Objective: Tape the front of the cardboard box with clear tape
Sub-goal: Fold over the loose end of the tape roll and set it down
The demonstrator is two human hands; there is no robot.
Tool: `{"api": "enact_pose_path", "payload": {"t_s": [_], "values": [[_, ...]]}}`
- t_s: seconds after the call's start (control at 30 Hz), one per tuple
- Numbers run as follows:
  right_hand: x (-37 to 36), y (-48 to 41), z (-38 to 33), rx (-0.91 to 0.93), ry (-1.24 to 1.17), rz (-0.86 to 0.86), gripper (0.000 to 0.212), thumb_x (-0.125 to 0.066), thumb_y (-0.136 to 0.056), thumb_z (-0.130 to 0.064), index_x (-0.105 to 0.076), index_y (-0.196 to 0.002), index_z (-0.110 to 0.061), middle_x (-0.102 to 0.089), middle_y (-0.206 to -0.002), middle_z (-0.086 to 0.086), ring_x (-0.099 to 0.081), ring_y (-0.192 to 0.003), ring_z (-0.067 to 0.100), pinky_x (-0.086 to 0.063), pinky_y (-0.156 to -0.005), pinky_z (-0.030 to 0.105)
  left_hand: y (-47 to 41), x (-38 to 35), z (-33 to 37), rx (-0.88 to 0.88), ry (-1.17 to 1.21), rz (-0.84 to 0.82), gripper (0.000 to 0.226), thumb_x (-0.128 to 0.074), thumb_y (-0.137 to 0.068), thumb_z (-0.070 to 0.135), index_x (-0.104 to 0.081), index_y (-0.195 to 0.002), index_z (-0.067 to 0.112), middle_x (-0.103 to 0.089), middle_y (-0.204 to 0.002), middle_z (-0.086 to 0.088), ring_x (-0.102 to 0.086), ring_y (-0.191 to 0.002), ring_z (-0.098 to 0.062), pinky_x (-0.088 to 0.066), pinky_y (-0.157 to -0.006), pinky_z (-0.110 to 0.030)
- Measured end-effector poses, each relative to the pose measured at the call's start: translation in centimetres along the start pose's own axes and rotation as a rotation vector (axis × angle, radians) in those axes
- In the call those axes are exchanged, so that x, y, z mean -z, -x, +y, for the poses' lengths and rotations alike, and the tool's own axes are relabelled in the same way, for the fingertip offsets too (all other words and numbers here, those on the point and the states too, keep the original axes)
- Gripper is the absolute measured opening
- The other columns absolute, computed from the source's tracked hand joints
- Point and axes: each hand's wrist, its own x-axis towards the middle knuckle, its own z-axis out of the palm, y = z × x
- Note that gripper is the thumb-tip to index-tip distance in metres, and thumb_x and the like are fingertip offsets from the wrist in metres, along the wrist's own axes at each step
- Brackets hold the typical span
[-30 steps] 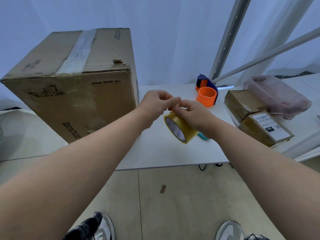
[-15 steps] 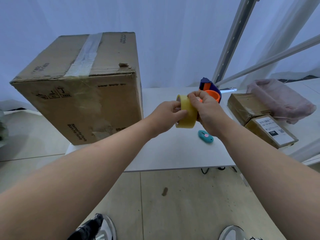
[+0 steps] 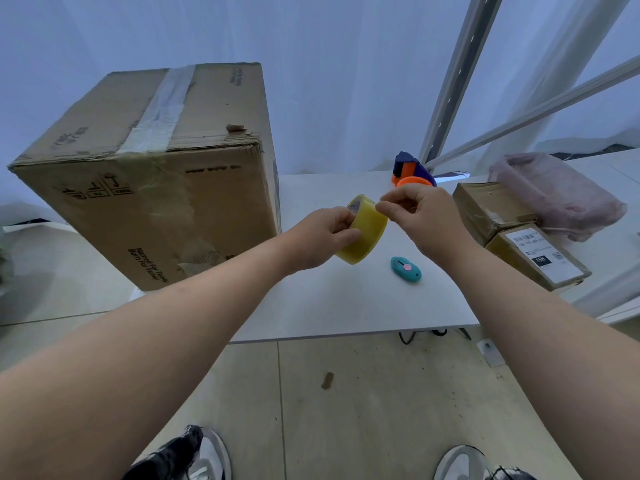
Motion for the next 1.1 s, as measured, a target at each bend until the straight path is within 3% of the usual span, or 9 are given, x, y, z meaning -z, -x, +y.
{"api": "enact_pose_path", "payload": {"t_s": [0.17,0.4,0.53,0.7,0.8,0.9,1.03,1.1], "values": [[0.3,0.0,-0.2,-0.109,-0.067,-0.006,0.021,-0.063,-0.088,-0.012,-0.069,-0.107,-0.006,-0.059,-0.096,-0.006,-0.05,-0.075,0.003,-0.033,-0.068,0.005,-0.4,-0.2,-0.7,-0.015,-0.137,0.008,0.02,-0.054,-0.094,0.028,-0.06,-0.11,0.019,-0.066,-0.108,-0.003,-0.059,-0.104,-0.024,-0.046,-0.097,-0.043],[0.7,-0.7,0.0,-0.485,-0.466,-0.149,0.019,-0.064,-0.087,-0.014,-0.066,-0.104,-0.005,-0.058,-0.09,0.002,-0.054,-0.081,0.016,-0.05,-0.071,0.027,-1.2,0.4,-0.6,-0.027,-0.259,0.059,0.021,-0.05,-0.094,0.028,-0.058,-0.112,0.022,-0.065,-0.111,-0.001,-0.058,-0.107,-0.024,-0.039,-0.101,-0.049],[0.2,-0.7,0.6,-0.611,-0.615,-0.103,0.025,-0.064,-0.087,-0.011,-0.06,-0.111,-0.007,-0.057,-0.093,0.008,-0.052,-0.076,0.018,-0.05,-0.067,0.029,-1.5,-0.1,0.0,-0.026,-0.294,0.079,0.025,-0.049,-0.095,0.027,-0.058,-0.116,0.016,-0.064,-0.113,-0.005,-0.057,-0.106,-0.027,-0.037,-0.102,-0.049],[-0.5,-0.6,1.5,-0.385,-0.289,-0.009,0.012,-0.063,-0.088,-0.017,-0.064,-0.098,-0.01,-0.059,-0.095,0.0,-0.055,-0.081,0.011,-0.046,-0.064,0.021,-0.7,-0.6,0.0,-0.046,-0.299,0.075,0.023,-0.048,-0.096,0.029,-0.059,-0.113,0.017,-0.065,-0.111,-0.003,-0.057,-0.104,-0.025,-0.037,-0.102,-0.048],[-1.0,-1.0,2.2,-0.387,-0.245,0.054,0.014,-0.054,-0.094,-0.024,-0.064,-0.096,-0.015,-0.063,-0.103,0.005,-0.058,-0.092,0.023,-0.052,-0.079,0.035,-1.2,-0.3,-0.3,-0.021,-0.335,0.185,0.021,-0.047,-0.096,0.031,-0.059,-0.106,0.016,-0.064,-0.099,-0.002,-0.058,-0.096,-0.026,-0.038,-0.098,-0.044],[-1.1,-1.6,3.1,-0.425,-0.209,0.039,0.014,-0.052,-0.095,-0.024,-0.063,-0.096,-0.016,-0.064,-0.105,0.007,-0.057,-0.098,0.026,-0.05,-0.09,0.042,-2.6,0.1,-1.2,0.007,-0.566,0.264,0.025,-0.043,-0.098,0.032,-0.057,-0.102,0.013,-0.063,-0.095,-0.004,-0.058,-0.094,-0.03,-0.033,-0.092,-0.038],[-1.7,-2.7,4.1,-0.423,-0.139,-0.06,0.012,-0.053,-0.095,-0.019,-0.064,-0.097,-0.014,-0.062,-0.099,0.003,-0.054,-0.083,0.013,-0.044,-0.067,0.022,-5.6,0.2,-2.7,-0.015,-0.917,0.325,0.025,-0.043,-0.097,0.029,-0.055,-0.107,0.009,-0.064,-0.107,-0.009,-0.058,-0.1,-0.03,-0.037,-0.084,-0.034],[-1.8,-3.6,4.3,-0.405,-0.104,-0.099,0.016,-0.054,-0.094,-0.017,-0.066,-0.102,-0.01,-0.061,-0.098,0.002,-0.053,-0.083,0.013,-0.041,-0.063,0.02,-7.6,0.4,-3.4,-0.01,-1.061,0.34,0.021,-0.045,-0.095,0.022,-0.055,-0.107,0.008,-0.065,-0.106,-0.01,-0.06,-0.098,-0.029,-0.036,-0.08,-0.031]]}}
